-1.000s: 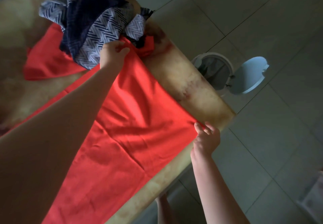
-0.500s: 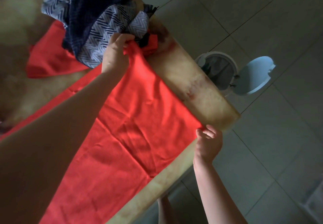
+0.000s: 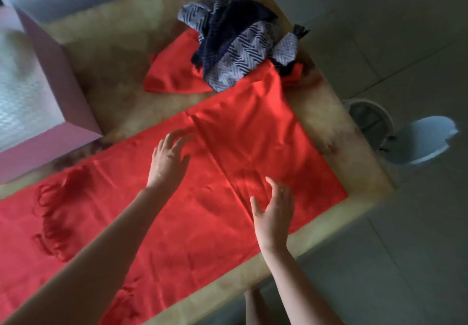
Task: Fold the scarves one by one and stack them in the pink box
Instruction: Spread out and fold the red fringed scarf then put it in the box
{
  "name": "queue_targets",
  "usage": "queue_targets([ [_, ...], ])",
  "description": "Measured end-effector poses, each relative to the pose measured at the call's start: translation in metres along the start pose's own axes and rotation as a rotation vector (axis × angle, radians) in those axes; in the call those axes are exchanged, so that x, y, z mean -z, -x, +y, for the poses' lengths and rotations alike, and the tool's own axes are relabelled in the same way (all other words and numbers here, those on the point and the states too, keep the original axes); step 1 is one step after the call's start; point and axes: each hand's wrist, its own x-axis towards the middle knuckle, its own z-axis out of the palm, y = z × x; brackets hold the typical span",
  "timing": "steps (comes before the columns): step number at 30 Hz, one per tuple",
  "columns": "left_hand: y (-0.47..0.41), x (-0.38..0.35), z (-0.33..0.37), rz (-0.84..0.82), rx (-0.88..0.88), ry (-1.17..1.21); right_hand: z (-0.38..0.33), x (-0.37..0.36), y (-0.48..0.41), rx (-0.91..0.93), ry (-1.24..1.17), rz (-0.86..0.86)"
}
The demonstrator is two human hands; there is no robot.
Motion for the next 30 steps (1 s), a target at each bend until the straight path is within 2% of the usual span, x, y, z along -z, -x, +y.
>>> queue_targets([
  [4,-0.026,0.007,-0.007,-0.007,0.101,0.001,0.003,-0.012,0.004,-0.062,0.109,-0.013],
  [7,-0.058,0.010,-0.001,0.014,0.124,0.055,0.011,-0.010,0.000,0.007,0.147,-0.028],
  [16,-0.083,-0.003,0.010,-0.010,0.169,0.102,0.013,-0.004,-0.023,0.164,0.005,-0.021],
  [25,-0.092,0.002,0.014,-0.008,0.227,0.117,-0.003,-0.012,-0.123,0.364,-0.014,-0.150],
  [30,-0.095,0.004,0.019,0.078,0.208,0.117,-0.032,-0.008,-0.202,0.489,0.108,-0.038],
])
